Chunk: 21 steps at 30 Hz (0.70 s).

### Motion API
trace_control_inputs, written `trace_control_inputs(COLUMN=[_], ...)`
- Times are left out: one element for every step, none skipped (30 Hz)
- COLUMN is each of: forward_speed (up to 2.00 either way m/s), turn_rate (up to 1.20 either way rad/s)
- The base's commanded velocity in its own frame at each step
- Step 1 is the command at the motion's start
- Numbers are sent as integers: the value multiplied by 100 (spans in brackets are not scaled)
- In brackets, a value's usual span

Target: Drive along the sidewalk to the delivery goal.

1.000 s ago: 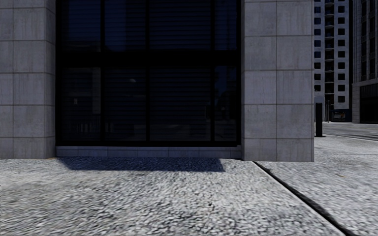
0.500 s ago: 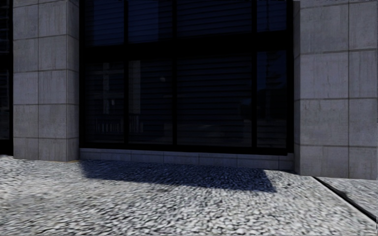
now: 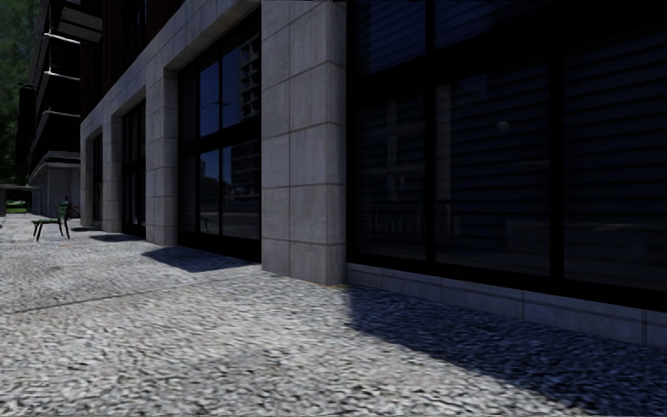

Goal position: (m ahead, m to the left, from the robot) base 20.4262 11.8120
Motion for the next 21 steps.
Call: trace_control_inputs(forward_speed=[131,131,131,131,131,131,131,131,131,131,131,131,131,131,131,131,131,131,131,131,131], turn_rate=[120,120,120,120,120,120,120,120,120,120,120,120,120,120,120,117,117,96,76,57,11])
